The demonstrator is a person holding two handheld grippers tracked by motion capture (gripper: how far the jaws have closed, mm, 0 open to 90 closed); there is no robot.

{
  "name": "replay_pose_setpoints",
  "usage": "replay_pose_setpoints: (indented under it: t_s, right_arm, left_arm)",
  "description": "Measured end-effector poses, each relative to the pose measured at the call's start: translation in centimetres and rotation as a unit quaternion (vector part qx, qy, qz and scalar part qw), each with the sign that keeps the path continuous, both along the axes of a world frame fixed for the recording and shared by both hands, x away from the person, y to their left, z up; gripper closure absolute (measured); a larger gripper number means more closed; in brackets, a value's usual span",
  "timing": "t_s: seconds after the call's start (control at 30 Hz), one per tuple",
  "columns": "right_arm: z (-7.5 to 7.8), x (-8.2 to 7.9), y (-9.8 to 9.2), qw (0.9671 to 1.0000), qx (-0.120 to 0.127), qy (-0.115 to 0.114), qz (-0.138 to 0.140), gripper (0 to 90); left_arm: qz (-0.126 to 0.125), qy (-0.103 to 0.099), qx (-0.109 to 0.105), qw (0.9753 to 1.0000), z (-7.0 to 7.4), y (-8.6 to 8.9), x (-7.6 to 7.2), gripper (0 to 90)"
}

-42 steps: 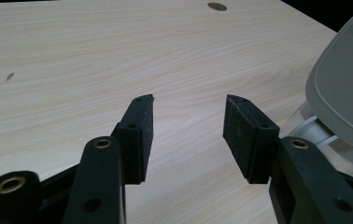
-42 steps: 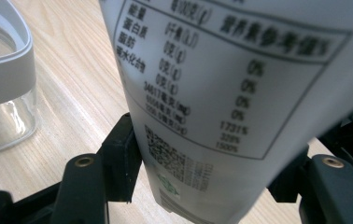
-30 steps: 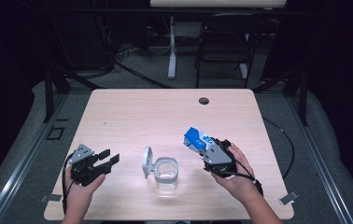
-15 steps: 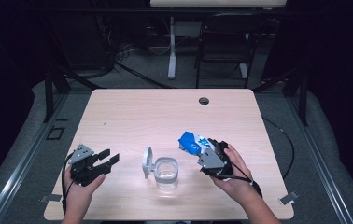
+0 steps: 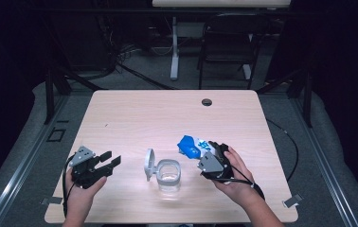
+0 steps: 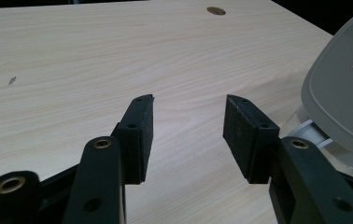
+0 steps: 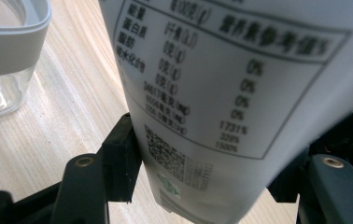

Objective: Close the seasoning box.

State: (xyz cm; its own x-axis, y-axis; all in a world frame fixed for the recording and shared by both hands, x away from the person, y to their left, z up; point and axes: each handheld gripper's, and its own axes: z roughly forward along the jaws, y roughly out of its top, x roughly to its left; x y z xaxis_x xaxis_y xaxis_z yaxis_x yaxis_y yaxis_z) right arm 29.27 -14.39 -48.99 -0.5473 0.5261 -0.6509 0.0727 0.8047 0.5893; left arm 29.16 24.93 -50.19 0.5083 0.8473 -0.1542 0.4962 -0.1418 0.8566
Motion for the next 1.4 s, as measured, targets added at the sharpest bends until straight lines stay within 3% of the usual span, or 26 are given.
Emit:
replay_pose_setpoints:
  t_s: [0.23,0.4,0.6,0.8,0.87,0.93,1.07,1.13,1.4]
  right_arm:
    - [-0.2,0.0,0.2,1.0000,-0.004,-0.004,0.006,39.2]
    - [-0.4,-0.1,0.4,0.9997,-0.023,-0.005,0.011,39.2]
    - [-0.7,-0.2,0.6,0.9997,-0.015,-0.004,0.019,39.3]
    - [-0.6,-0.3,0.7,0.9994,-0.028,0.001,0.022,39.2]
    - [-0.4,-0.4,0.7,0.9986,-0.048,0.005,0.020,39.2]
    - [-0.6,-0.4,0.7,0.9989,-0.039,0.004,0.026,39.2]
    - [-0.4,-0.6,0.8,0.9976,-0.061,0.008,0.032,39.3]
    - [-0.6,-0.5,1.0,0.9977,-0.054,0.010,0.039,39.2]
    - [-0.7,-0.6,1.3,0.9956,-0.079,0.015,0.046,39.3]
  left_arm:
    - [0.000,0.000,0.000,1.0000,0.0,0.0,0.0,53.2]
    - [-0.001,-0.001,0.000,1.0000,0.0,0.0,0.0,53.2]
    - [0.000,-0.001,0.000,1.0000,0.0,0.0,0.0,53.1]
    - [0.000,0.000,0.001,1.0000,0.0,0.0,0.0,53.1]
    - [0.000,-0.001,0.001,1.0000,0.0,0.0,0.0,53.1]
    - [0.000,-0.001,0.001,1.0000,0.0,0.0,0.0,53.1]
    - [0.000,-0.002,-0.002,1.0000,0.0,0.0,0.0,53.1]
    - [0.000,-0.003,-0.002,1.0000,0.0,0.0,-0.1,53.1]
    - [0.001,-0.002,-0.002,1.0000,0.1,0.0,-0.1,53.1]
